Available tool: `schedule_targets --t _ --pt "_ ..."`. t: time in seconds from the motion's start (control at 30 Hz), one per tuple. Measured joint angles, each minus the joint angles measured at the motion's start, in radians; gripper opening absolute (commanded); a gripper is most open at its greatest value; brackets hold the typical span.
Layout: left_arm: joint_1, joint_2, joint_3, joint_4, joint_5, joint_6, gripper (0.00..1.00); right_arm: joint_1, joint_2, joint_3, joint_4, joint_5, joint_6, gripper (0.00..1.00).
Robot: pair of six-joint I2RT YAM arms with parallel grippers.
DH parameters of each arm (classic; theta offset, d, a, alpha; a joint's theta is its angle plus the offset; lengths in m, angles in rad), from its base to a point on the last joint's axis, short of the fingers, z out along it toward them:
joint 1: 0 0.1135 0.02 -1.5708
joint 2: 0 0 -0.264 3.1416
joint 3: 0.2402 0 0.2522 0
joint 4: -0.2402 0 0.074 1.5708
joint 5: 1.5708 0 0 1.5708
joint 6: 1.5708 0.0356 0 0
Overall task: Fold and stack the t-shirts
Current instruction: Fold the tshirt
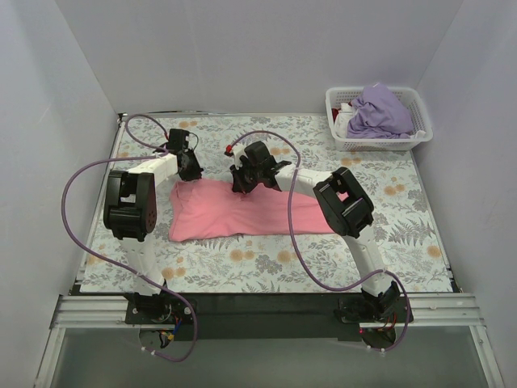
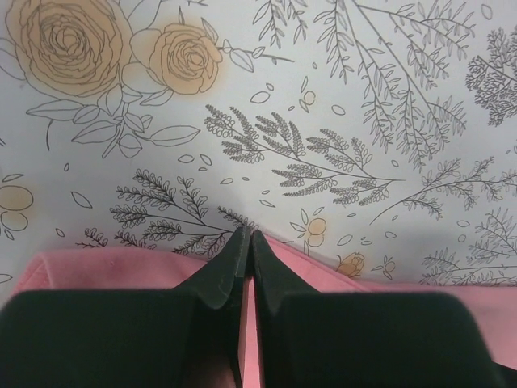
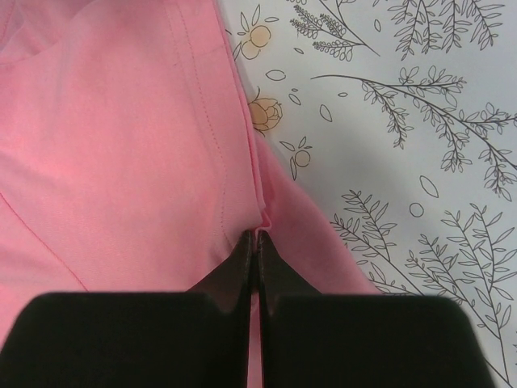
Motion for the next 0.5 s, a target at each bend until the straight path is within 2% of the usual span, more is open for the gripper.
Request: schedule_targets --t 0.37,0.5 --pt "0.0 -0.011 0.018 0.004 -0.019 0.036 0.0 0.0 0.0 0.001 -0.001 0.002 -0.022 0.02" --pt "0.0 -0.055 -0.018 0.023 -0.029 0.04 0.0 0.0 -0.002 0.002 -0.005 0.007 -0.041 0.03"
